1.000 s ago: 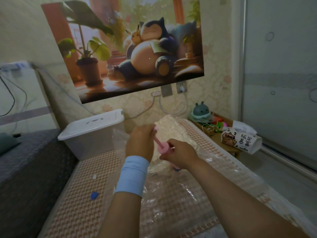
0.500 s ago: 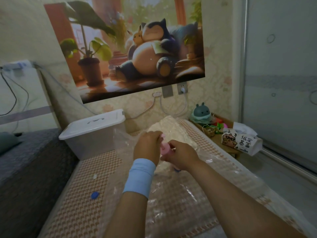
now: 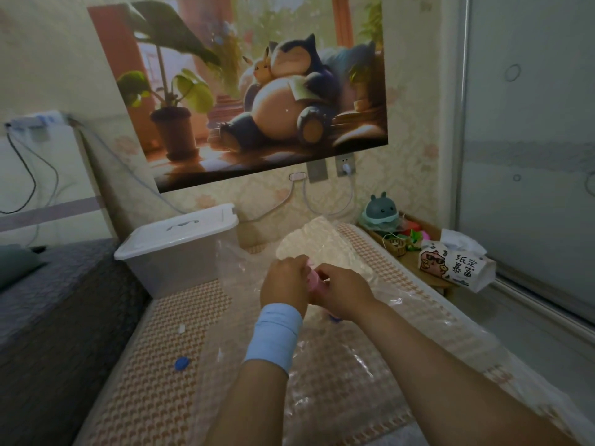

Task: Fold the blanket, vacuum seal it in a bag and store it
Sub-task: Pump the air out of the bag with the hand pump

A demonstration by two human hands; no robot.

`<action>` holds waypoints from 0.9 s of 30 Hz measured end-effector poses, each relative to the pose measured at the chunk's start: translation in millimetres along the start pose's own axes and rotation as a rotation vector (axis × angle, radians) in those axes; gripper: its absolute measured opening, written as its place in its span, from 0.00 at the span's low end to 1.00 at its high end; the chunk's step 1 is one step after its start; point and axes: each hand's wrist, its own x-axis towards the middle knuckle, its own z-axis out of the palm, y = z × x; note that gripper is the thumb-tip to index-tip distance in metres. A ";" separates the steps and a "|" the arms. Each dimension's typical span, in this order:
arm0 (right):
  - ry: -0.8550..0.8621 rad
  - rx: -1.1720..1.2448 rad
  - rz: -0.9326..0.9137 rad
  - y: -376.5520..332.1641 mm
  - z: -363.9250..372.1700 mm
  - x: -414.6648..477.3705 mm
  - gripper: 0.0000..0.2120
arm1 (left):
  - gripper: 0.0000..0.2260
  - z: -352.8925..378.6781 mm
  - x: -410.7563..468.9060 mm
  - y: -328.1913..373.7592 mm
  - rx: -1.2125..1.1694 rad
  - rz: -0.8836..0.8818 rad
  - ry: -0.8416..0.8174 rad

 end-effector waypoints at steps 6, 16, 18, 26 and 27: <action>0.003 0.051 -0.006 7.6 -7.1 0.8 0.22 | 0.06 -58.3 2.7 17.7 0.018 0.192 0.638; -0.016 0.030 -0.029 2.3 1.1 0.0 0.20 | 0.23 -21.0 -4.2 6.6 0.036 0.064 0.058; -0.017 0.011 -0.039 0.6 1.7 -1.7 0.19 | 0.23 -13.6 -11.1 9.0 0.080 0.032 -0.067; -0.011 0.076 0.005 8.7 -5.8 -1.7 0.23 | 0.15 -69.2 -6.7 15.2 0.115 0.296 0.729; -0.009 0.081 0.002 8.1 -5.9 -1.4 0.23 | 0.13 -73.6 -5.7 13.8 0.099 0.300 0.754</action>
